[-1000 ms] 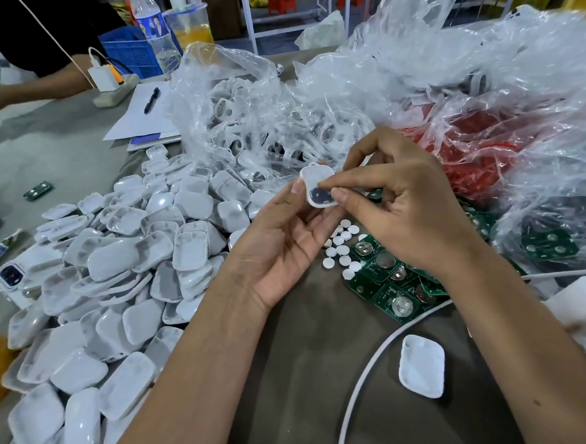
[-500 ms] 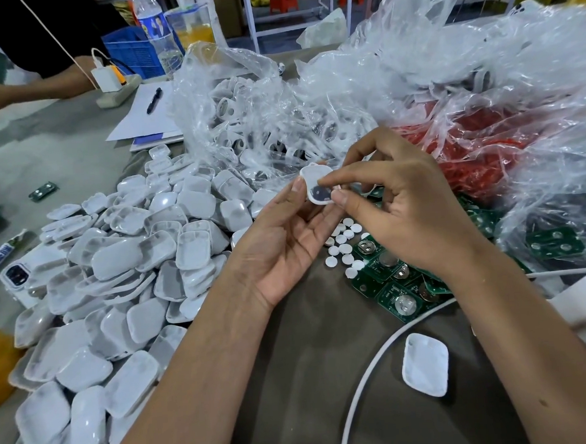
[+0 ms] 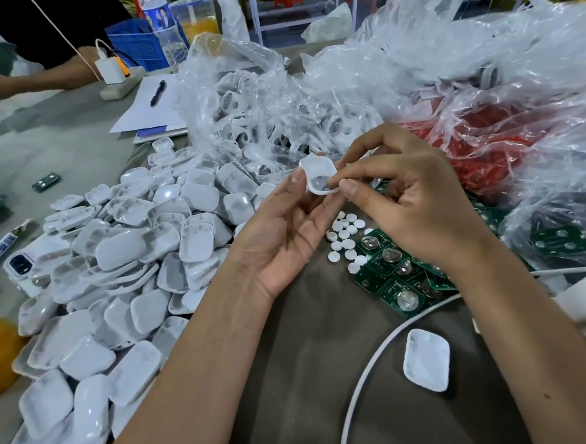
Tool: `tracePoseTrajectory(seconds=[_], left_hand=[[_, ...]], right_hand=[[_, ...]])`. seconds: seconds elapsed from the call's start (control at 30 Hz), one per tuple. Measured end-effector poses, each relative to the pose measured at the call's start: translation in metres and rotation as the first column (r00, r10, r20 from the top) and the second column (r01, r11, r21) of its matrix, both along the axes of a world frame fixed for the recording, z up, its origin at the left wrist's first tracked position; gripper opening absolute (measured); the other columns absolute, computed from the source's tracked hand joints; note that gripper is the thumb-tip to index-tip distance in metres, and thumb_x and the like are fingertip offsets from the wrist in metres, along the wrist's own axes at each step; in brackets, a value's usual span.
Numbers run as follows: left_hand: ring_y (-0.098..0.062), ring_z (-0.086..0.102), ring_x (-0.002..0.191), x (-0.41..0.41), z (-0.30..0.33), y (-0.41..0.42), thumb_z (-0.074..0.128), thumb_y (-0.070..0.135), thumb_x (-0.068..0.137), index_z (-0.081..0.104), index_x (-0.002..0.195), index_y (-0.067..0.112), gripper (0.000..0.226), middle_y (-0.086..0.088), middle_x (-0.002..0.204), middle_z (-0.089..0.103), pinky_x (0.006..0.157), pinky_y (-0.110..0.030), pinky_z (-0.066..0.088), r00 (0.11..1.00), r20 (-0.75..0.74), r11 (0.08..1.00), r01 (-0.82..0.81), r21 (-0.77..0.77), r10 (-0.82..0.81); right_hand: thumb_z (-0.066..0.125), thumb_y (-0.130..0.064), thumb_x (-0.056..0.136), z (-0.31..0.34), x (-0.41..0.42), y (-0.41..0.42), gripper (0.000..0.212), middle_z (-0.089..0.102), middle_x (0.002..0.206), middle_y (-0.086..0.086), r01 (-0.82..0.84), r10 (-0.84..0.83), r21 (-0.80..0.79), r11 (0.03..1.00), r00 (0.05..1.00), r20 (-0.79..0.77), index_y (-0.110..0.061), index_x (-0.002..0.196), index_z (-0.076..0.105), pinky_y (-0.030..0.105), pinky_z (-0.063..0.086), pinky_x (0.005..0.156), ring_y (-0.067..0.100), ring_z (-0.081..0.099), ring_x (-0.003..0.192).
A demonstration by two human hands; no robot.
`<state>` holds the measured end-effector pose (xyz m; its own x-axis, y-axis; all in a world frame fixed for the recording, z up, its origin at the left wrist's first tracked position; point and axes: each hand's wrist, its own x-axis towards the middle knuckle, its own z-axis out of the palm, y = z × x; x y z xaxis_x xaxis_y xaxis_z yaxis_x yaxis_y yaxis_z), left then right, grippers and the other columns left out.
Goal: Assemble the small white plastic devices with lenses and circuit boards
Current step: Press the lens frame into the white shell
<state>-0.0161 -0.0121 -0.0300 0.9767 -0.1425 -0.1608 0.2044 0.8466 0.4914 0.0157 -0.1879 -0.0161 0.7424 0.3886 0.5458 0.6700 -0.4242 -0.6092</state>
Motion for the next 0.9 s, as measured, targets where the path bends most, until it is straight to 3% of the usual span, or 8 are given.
tracePoseTrajectory(seconds=[0.07,0.13,0.27,0.47,0.63,0.77,0.9], left_hand=[[-0.036,0.070,0.111,0.002,0.001,0.000,0.060,0.010,0.090,0.050,0.138,-0.006,0.051,-0.028,0.121,0.068,0.096,-0.044,0.058,1.000,0.000,1.000,-0.007,-0.021,0.007],[-0.039,0.070,0.112,0.003,0.002,0.001,0.060,0.009,0.091,0.047,0.144,-0.006,0.057,-0.029,0.125,0.066,0.097,-0.046,0.057,1.000,-0.002,0.998,-0.018,-0.064,0.018],[-0.040,0.069,0.112,0.008,0.003,0.006,0.060,0.008,0.092,0.045,0.146,-0.006,0.058,-0.031,0.125,0.065,0.092,-0.047,0.060,0.999,0.025,0.991,-0.038,-0.125,0.041],[-0.034,0.071,0.108,0.008,0.001,0.004,0.060,0.011,0.091,0.053,0.137,-0.001,0.049,-0.026,0.120,0.068,0.095,-0.043,0.059,0.999,0.021,0.998,-0.025,-0.056,0.026],[-0.033,0.065,0.120,0.008,-0.002,0.005,0.060,0.015,0.094,0.050,0.138,-0.003,0.049,-0.027,0.126,0.065,0.104,-0.042,0.053,1.000,0.019,1.000,0.005,-0.008,-0.005],[-0.031,0.071,0.111,0.007,-0.004,0.004,0.061,0.014,0.093,0.052,0.133,-0.003,0.044,-0.024,0.118,0.069,0.097,-0.038,0.059,0.999,0.033,1.000,0.018,0.015,-0.018],[-0.030,0.072,0.107,0.006,-0.005,0.004,0.061,0.013,0.092,0.052,0.132,-0.002,0.044,-0.024,0.117,0.070,0.097,-0.038,0.058,0.999,0.039,0.999,0.010,0.039,-0.012]], right_hand=[[0.072,-0.016,0.098,0.001,0.001,-0.001,0.014,0.066,0.107,0.003,0.015,-0.014,0.059,0.998,1.000,-0.016,-0.013,0.107,0.081,0.028,0.053,0.070,0.016,0.065,0.087],[0.068,-0.017,0.100,0.001,0.002,-0.003,0.015,0.069,0.103,0.004,0.068,-0.066,0.087,0.994,0.998,-0.016,-0.011,0.109,0.079,0.034,0.054,0.075,0.019,0.065,0.084],[0.064,-0.021,0.103,0.000,0.006,-0.008,0.017,0.071,0.090,0.000,0.152,-0.149,0.096,0.984,0.988,-0.037,-0.012,0.105,0.079,0.024,0.049,0.074,0.010,0.062,0.079],[0.067,-0.021,0.101,-0.001,0.002,0.002,0.017,0.064,0.105,0.000,0.069,-0.071,0.052,0.996,0.997,0.037,-0.017,0.111,0.080,0.013,0.039,0.072,0.007,0.058,0.087],[0.070,-0.024,0.099,-0.004,0.000,0.005,0.015,0.058,0.115,0.000,0.047,-0.046,-0.029,0.998,0.998,0.032,-0.022,0.109,0.082,0.009,0.037,0.075,0.014,0.059,0.097],[0.070,-0.024,0.099,-0.004,0.001,0.004,0.014,0.057,0.114,0.000,0.046,-0.046,-0.041,0.998,0.999,0.012,-0.021,0.107,0.082,0.014,0.038,0.075,0.015,0.060,0.097],[0.070,-0.023,0.099,-0.004,0.000,0.004,0.014,0.059,0.113,-0.001,0.054,-0.054,-0.023,0.998,0.999,-0.006,-0.019,0.105,0.082,0.010,0.036,0.074,0.011,0.061,0.097]])
